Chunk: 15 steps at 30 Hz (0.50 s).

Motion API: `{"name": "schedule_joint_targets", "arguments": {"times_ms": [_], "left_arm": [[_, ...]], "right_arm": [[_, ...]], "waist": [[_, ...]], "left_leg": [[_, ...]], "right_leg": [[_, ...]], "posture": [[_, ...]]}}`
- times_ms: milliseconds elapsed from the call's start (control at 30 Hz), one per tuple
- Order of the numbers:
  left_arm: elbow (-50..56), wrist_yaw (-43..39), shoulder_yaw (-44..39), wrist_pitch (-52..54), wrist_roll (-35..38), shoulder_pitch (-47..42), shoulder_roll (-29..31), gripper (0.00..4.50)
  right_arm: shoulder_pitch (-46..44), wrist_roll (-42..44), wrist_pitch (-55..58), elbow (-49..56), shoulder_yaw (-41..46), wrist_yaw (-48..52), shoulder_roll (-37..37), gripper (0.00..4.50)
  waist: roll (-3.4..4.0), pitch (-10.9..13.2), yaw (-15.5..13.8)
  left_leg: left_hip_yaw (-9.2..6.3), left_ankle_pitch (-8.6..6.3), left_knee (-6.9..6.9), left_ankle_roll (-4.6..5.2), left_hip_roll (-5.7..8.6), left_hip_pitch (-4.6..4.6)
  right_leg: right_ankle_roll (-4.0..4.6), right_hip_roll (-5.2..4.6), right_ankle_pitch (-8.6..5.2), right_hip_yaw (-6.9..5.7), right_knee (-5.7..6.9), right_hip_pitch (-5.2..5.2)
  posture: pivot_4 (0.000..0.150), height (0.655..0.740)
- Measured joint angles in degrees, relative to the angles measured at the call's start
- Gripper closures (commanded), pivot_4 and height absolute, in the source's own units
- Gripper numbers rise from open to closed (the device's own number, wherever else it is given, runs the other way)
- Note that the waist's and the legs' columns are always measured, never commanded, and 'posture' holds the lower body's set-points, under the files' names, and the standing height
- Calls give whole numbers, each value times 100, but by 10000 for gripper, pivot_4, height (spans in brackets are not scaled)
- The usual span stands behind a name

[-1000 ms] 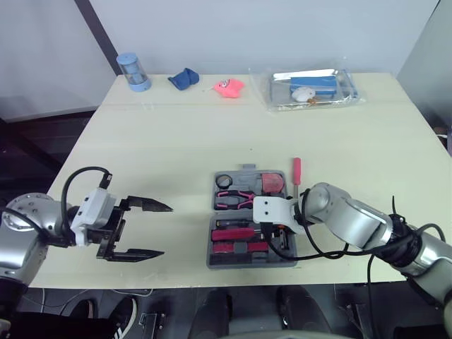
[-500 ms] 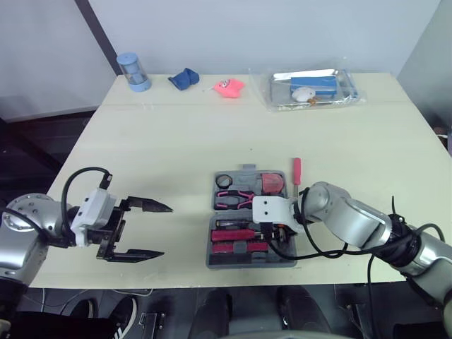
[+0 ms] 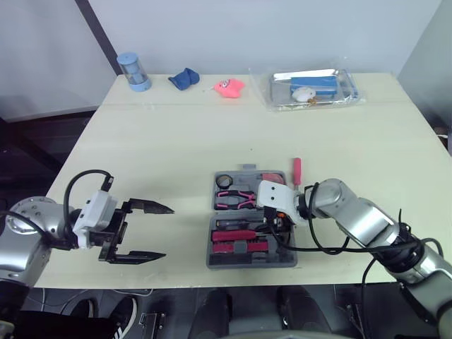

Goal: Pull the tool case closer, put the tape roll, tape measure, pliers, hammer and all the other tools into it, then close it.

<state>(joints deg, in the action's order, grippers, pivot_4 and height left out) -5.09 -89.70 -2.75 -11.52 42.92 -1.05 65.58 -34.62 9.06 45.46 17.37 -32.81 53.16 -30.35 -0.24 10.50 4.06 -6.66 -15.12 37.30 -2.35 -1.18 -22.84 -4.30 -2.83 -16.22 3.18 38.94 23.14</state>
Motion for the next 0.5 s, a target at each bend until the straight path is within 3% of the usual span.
{"name": "schedule_joint_targets", "arguments": {"times_ms": [67,500], "left_arm": [[0,0,0,0,0,-7,-23,0],[3,-2,-1,15,-18,-23,-104,0]], "right_arm": [[162,13,-323,-152,1,24,118,44630],[469,-501,-1464,-1077,-248,292,146,44630]], "waist": [[0,0,3],[-1,-1,10]], "left_leg": [[0,0,0,0,0,0],[2,0,2,-1,0,6]], "right_leg": [[0,0,0,0,1,0],[0,2,0,3,3,-1]], "posture": [[1500,7400],[1500,7400]]}}
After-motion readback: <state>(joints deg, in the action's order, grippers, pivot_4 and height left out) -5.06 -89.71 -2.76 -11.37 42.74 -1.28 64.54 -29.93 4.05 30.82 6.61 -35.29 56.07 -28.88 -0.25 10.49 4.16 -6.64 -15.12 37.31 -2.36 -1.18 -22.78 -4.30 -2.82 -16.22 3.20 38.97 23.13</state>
